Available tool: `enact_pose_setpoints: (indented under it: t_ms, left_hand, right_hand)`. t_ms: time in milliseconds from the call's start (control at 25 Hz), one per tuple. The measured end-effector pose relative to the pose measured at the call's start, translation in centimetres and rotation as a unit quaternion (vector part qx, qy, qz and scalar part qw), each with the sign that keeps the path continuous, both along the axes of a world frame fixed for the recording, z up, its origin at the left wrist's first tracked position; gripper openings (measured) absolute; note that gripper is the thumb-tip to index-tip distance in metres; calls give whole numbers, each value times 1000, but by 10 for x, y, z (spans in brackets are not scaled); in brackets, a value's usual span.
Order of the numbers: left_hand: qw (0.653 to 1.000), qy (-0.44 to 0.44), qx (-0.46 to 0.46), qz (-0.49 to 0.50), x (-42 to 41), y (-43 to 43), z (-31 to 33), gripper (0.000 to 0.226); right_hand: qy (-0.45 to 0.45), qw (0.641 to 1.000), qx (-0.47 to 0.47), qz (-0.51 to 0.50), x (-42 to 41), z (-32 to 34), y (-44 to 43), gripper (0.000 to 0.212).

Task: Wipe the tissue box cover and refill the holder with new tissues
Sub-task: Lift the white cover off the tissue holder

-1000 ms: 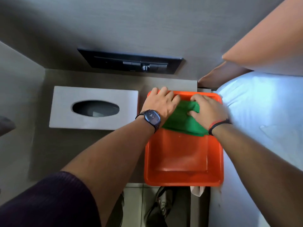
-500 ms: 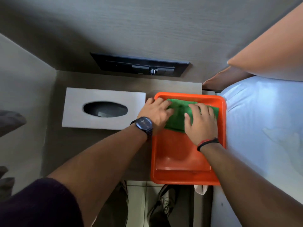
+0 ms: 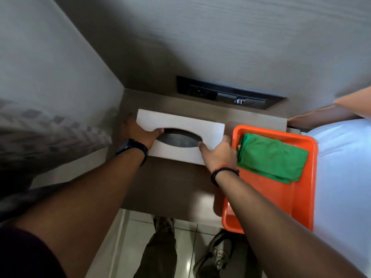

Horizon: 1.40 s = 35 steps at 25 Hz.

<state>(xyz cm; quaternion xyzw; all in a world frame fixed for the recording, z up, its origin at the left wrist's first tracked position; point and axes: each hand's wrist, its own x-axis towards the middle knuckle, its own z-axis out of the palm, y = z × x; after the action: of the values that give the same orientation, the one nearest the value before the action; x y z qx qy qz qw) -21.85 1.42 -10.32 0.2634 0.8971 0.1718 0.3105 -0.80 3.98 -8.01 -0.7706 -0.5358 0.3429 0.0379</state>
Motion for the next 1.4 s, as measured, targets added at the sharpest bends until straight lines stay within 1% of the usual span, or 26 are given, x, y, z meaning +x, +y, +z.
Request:
enact_pose_setpoints:
  t_ms: [40, 120, 160, 240, 320, 440, 680, 920, 1080, 1240, 1400]
  left_hand:
    - [999, -35, -3, 20, -3, -1, -1, 94]
    - [994, -95, 24, 57, -3, -2, 1, 72]
    - [991, -113, 39, 66, -3, -1, 3, 66]
    - [988, -125, 52, 68, -4, 3, 6, 60]
    - [987, -137, 50, 67, -7, 8, 7, 60]
    - [981, -178, 32, 74, -12, 15, 5, 67]
    - [976, -204, 30, 71, -19, 17, 1, 71]
    - [980, -184, 24, 65, -22, 22, 4, 72]
    - [982, -165, 62, 62, -13, 25, 12, 69]
    - [988, -96, 119, 34, -4, 13, 28, 63]
    - [988, -20, 151, 13, -1, -15, 50, 68]
  right_hand:
    - [1, 1000, -13, -24, -3, -3, 2, 61]
    - [6, 998, -21, -65, -5, -7, 6, 60]
    - [8, 997, -19, -77, -5, -8, 8, 58]
    - [14, 996, -7, -89, -7, -10, 12, 53]
    - [11, 996, 9, -91, -8, -11, 13, 51]
    - [-6, 996, 24, -83, -6, -12, 13, 56]
    - [15, 996, 24, -84, -6, -14, 21, 61]
    - [67, 994, 26, -82, -7, -11, 29, 60]
    - [64, 991, 35, -109, -6, -7, 22, 58]
    - [17, 994, 58, -92, -2, 10, 9, 58]
    - [8, 994, 96, -47, 5, 36, -5, 66]
